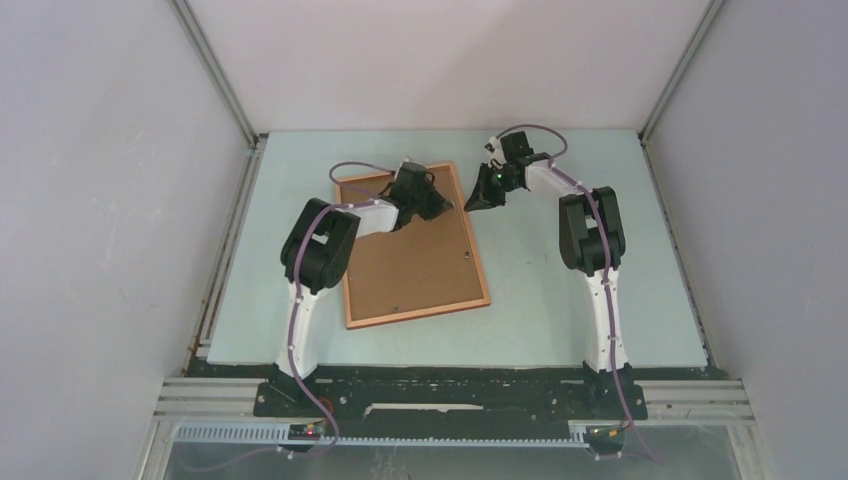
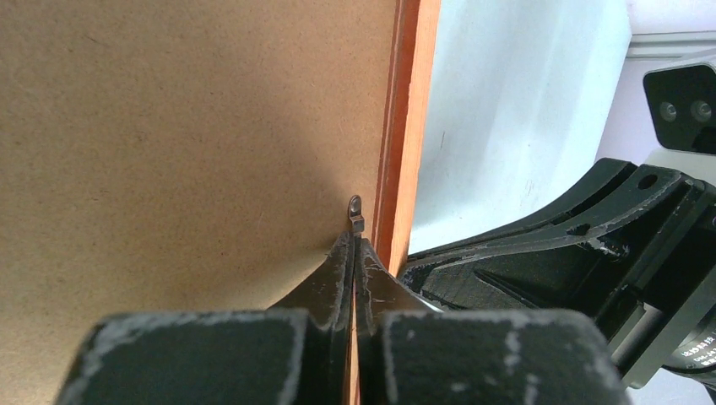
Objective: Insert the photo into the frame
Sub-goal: Install the photo frame at the center of the board.
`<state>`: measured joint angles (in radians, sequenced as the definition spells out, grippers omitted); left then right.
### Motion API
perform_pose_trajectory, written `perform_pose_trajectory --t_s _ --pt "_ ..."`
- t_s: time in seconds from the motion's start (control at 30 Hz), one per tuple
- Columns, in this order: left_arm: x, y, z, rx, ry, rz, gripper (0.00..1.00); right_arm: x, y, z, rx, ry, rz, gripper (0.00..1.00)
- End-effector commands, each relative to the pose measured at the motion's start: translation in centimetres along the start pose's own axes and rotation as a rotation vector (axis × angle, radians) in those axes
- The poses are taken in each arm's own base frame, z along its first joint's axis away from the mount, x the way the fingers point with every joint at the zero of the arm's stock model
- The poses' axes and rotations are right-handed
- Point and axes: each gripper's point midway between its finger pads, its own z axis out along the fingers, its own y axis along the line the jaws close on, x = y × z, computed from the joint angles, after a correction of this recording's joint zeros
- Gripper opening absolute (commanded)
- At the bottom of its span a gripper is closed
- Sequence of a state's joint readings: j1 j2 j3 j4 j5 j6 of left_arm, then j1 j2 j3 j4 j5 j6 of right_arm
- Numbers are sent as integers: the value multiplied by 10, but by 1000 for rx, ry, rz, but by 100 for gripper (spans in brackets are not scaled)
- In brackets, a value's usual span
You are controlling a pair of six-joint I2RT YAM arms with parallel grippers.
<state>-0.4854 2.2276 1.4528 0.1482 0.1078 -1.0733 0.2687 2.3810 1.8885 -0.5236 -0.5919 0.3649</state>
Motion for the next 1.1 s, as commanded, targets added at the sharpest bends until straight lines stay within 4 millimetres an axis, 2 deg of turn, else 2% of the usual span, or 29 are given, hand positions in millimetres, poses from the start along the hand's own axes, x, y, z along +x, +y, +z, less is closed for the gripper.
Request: perform_pose_trajectory --t_s 0.0,0.27,0.43,0.63,0.73,0.93,1.0,1.07 --pt "-3 2 4 12 -8 -13 0 4 2 9 7 15 -11 10" --pt "8 -17 19 114 71 -55 0 7 5 11 11 30 -27 9" --pt "6 -18 20 120 64 -59 0 8 7 12 11 33 -30 8" --pt "2 -30 22 171 73 -50 1 10 10 14 -14 45 -26 7" --pt "-11 -38 0 177 19 28 9 8 8 11 -17 35 -18 8" --pt "-46 -55 -71 160 -114 239 35 1 6 -3 -19 -11 -28 17" --pt "-47 -60 -92 154 -114 293 40 2 5 -5 -17 -14 -27 22" --pt "-36 -64 -108 181 -68 331 44 3 5 -7 -16 -14 -30 24"
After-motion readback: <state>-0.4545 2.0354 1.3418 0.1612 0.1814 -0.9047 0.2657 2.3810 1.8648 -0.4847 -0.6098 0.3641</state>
